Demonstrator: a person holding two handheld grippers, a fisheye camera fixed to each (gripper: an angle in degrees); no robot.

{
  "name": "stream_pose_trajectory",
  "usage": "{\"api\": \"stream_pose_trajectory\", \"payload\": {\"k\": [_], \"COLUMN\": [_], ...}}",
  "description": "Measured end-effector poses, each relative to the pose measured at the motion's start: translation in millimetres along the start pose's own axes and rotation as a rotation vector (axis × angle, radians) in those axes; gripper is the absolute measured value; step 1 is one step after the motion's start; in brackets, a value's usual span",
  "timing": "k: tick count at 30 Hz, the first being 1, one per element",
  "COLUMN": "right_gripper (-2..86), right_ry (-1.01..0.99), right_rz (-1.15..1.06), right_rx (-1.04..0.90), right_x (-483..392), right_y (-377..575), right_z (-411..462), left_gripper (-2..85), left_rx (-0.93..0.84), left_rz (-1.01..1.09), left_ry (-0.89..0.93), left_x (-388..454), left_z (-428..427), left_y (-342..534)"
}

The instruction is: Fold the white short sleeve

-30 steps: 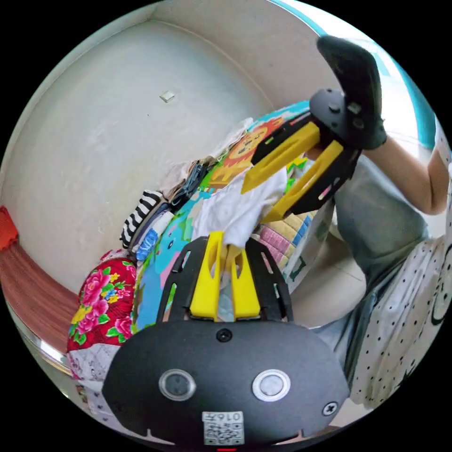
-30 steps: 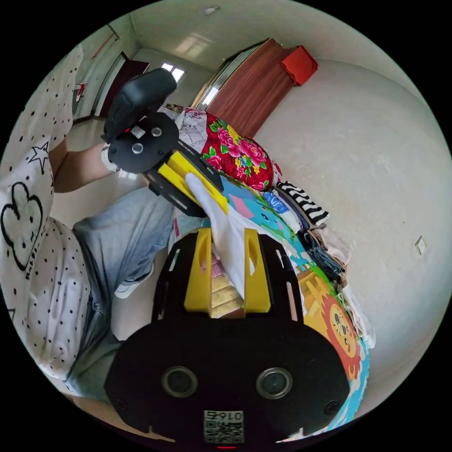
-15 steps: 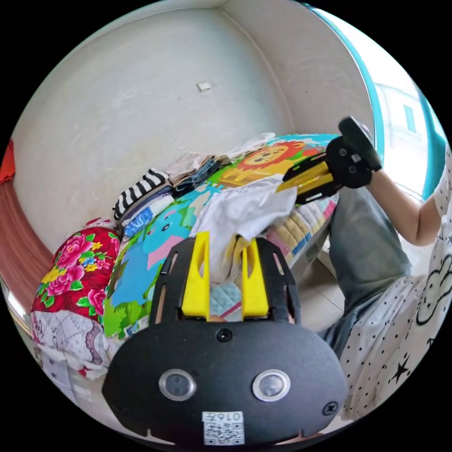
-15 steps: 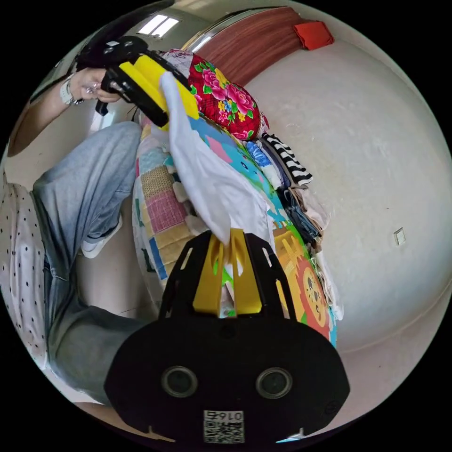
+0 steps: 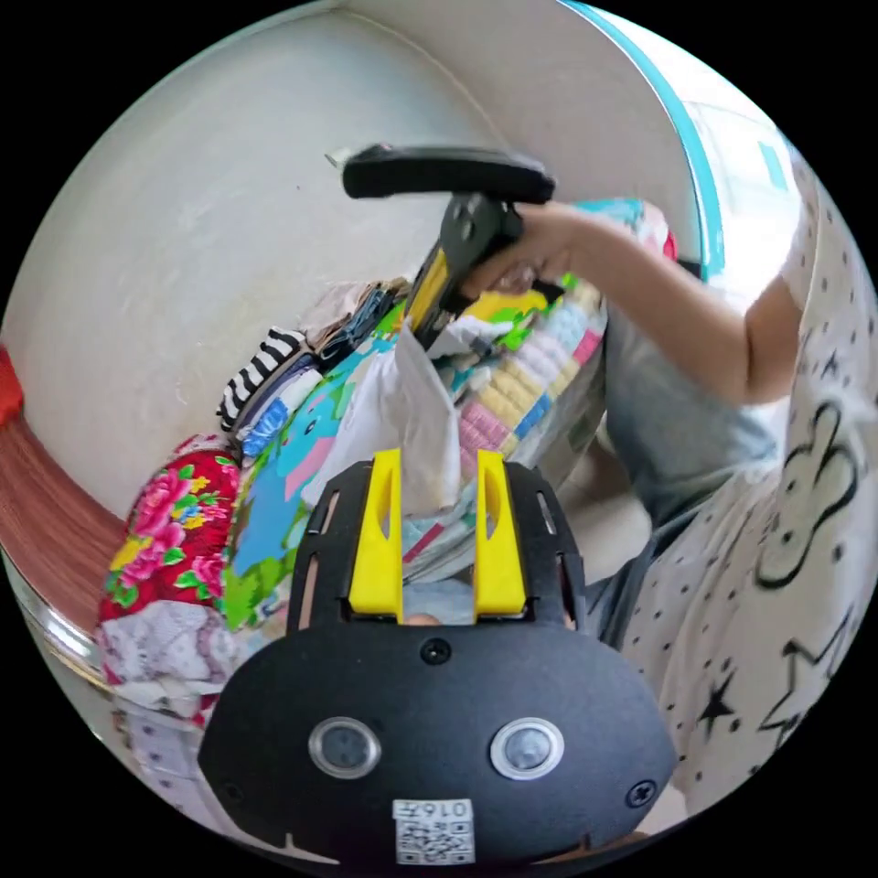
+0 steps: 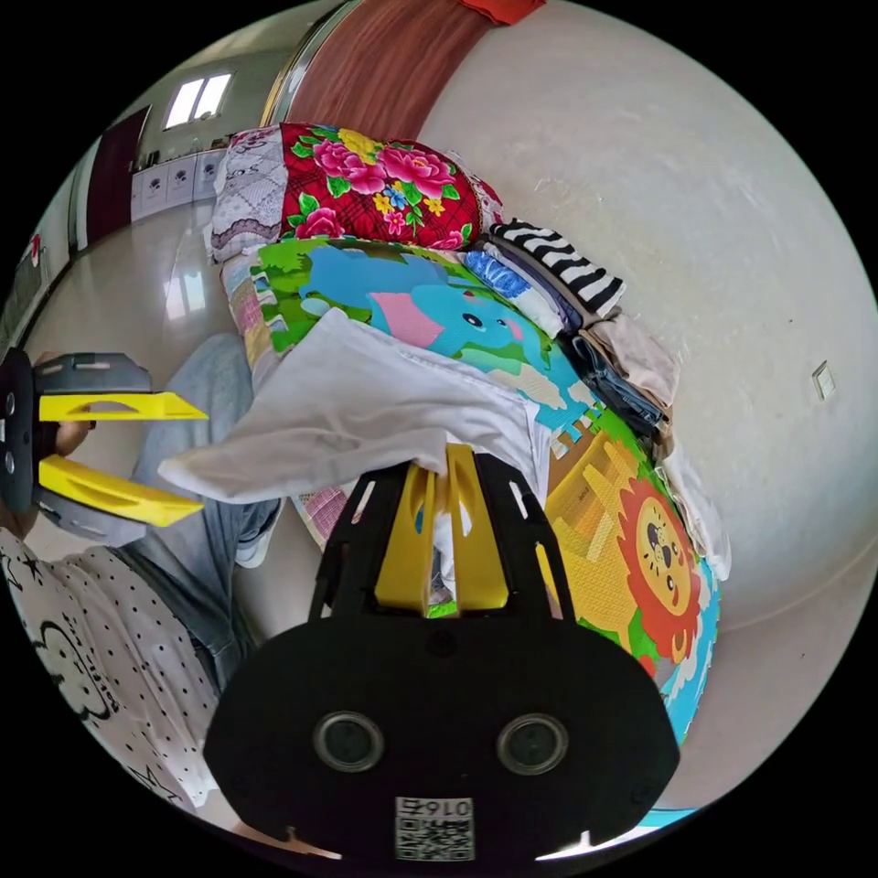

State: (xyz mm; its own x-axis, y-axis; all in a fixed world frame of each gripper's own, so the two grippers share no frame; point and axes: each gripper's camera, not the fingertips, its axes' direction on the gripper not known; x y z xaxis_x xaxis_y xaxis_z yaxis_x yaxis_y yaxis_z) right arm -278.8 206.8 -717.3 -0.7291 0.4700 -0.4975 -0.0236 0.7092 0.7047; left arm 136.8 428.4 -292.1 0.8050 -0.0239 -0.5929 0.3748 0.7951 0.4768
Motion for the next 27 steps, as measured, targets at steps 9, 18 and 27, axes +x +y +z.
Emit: {"api": "stream_pose_trajectory", "payload": {"k": [9,18,27], "right_gripper": [1.6,7.1,2.8], "right_ry": [0.02,0.12,0.265], "right_rz": [-0.008,-0.345,-0.456], "right_rx": [-0.015,0.055,0.028], "right_x": [-1,-34,-50], "right_y": [15,77,112], "right_z": [45,99,170], "left_gripper": [4.8,-0.9,-0.9], "left_rx": [-0.224,-0.168,-0.124], "left_rz": [-0.001,-0.141,-0.048], "left_ry": [-0.245,0.043,0.134], "left_x": [4,-83,-126], "left_z": [92,113,141], "left_y": [-60,-65,-90]}}
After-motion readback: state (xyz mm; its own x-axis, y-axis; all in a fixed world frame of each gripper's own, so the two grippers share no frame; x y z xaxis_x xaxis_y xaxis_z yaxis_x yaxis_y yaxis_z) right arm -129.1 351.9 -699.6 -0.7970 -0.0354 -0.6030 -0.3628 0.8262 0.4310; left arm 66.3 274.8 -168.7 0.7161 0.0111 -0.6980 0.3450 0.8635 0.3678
